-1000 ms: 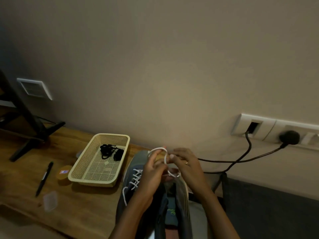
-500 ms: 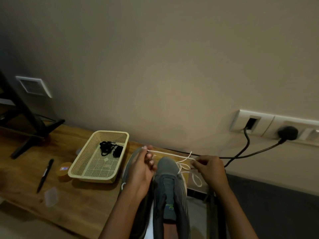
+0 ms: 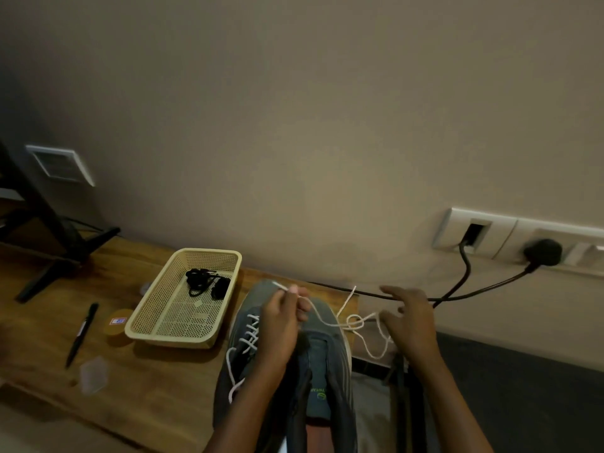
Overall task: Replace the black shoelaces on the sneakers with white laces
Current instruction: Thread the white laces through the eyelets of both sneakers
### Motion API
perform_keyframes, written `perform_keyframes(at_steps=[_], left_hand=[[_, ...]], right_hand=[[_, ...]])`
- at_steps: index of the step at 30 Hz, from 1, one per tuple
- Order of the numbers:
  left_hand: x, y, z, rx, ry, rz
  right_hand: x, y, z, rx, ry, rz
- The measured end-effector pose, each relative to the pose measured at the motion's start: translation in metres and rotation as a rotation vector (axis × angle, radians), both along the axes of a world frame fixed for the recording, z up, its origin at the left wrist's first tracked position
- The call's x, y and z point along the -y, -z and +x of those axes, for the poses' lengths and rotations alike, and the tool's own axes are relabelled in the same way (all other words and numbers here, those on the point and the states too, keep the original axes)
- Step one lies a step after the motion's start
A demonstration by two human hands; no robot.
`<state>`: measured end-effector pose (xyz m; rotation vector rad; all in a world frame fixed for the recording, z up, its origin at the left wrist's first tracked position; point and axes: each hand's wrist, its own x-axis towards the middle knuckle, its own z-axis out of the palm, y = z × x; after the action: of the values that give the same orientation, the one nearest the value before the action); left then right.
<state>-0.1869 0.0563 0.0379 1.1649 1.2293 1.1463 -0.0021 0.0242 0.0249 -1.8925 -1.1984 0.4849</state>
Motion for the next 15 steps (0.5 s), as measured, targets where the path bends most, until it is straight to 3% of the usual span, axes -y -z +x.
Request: perform_keyframes(at_steps=[4, 6, 11, 13, 15], left_hand=[[0.006, 0.011, 0.010, -0.269, 0.241, 0.150], [0.008, 0.016, 0.011, -0.420, 0.290, 0.197], [0.008, 0.017, 0.012, -0.496, 0.316, 0.207], [0.004, 0.016, 0.006, -0.455, 0.309, 0.162], [0.000, 0.019, -0.003, -0.539, 0.282, 0.136]], right_hand=[[-0.003, -0.023, -0.036, -0.395, -0.280, 0.123], [-0.003, -0.026, -0.052, -0.424, -0.362, 0.153], [-0.007, -0.021, -0.062, -0.427, -0.345, 0.192], [-0.008, -0.019, -0.054, -0.509, -0.248, 0.246], [-0.009, -0.013, -0.042, -0.568, -0.136, 0.257]])
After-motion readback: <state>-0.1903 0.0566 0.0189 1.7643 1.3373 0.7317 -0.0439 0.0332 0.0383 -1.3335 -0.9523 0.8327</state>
